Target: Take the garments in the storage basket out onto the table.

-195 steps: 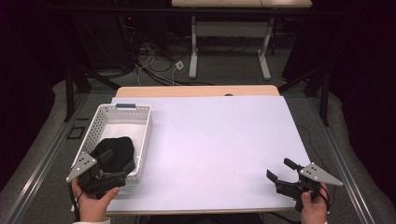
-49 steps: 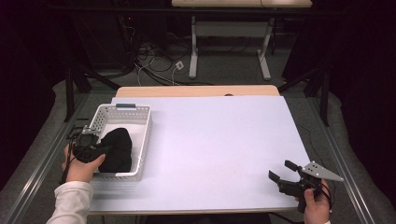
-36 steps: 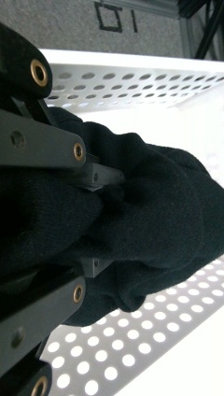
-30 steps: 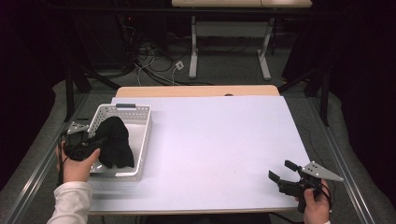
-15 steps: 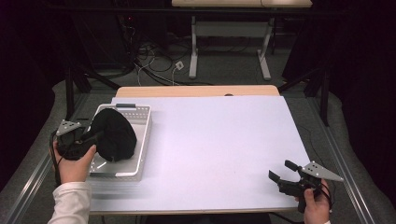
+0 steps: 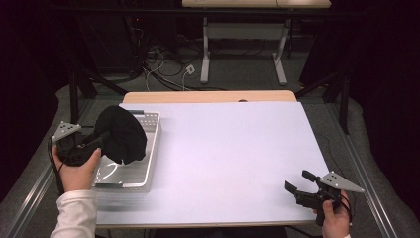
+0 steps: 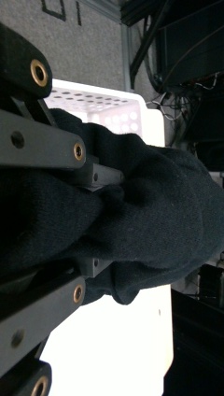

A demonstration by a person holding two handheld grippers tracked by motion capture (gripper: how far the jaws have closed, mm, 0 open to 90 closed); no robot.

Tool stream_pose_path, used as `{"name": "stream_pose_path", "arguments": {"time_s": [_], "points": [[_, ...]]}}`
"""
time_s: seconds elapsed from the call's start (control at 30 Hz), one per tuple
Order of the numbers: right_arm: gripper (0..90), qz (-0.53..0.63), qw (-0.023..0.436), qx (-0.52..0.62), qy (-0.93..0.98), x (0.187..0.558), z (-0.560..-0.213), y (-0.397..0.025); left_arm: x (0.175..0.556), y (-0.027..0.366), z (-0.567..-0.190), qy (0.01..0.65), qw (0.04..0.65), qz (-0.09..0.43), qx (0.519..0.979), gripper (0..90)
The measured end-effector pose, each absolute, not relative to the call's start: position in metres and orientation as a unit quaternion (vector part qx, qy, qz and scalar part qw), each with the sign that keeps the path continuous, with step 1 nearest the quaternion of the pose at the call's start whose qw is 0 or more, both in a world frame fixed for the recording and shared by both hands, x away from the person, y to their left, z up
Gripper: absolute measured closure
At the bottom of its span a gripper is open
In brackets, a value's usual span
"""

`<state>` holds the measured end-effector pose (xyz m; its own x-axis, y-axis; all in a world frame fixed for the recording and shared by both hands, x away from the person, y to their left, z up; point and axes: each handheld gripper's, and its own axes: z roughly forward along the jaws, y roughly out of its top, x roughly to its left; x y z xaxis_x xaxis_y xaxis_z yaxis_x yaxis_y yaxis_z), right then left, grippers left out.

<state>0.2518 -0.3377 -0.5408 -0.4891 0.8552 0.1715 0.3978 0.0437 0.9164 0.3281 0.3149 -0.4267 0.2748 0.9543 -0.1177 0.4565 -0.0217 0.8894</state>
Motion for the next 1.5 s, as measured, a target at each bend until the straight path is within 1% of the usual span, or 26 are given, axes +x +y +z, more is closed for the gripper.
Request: {"name": "stream_pose_path", "arguments": {"time_s": [0.3, 0.7, 1.0, 1.4, 1.5], "points": [[14.7, 0.52, 0.22, 0.457, 0.688, 0.252, -0.541, -0.338, 0.327, 0.304, -0.409, 0.517, 0.475, 0.277, 0.656, 69.0], [14.7, 0.522, 0.222, 0.457, 0.685, 0.252, -0.541, -0.338, 0.327, 0.285, -0.395, 0.492, 0.505, 0.268, 0.657, 68.9], [14.7, 0.523, 0.223, 0.456, 0.685, 0.253, -0.542, -0.338, 0.328, 0.268, -0.395, 0.477, 0.522, 0.254, 0.66, 68.8], [14.7, 0.518, 0.22, 0.456, 0.69, 0.252, -0.541, -0.339, 0.33, 0.238, -0.407, 0.454, 0.528, 0.224, 0.681, 68.8], [14.7, 0.517, 0.221, 0.455, 0.691, 0.252, -0.541, -0.339, 0.328, 0.226, -0.41, 0.446, 0.527, 0.212, 0.692, 68.8]]}}
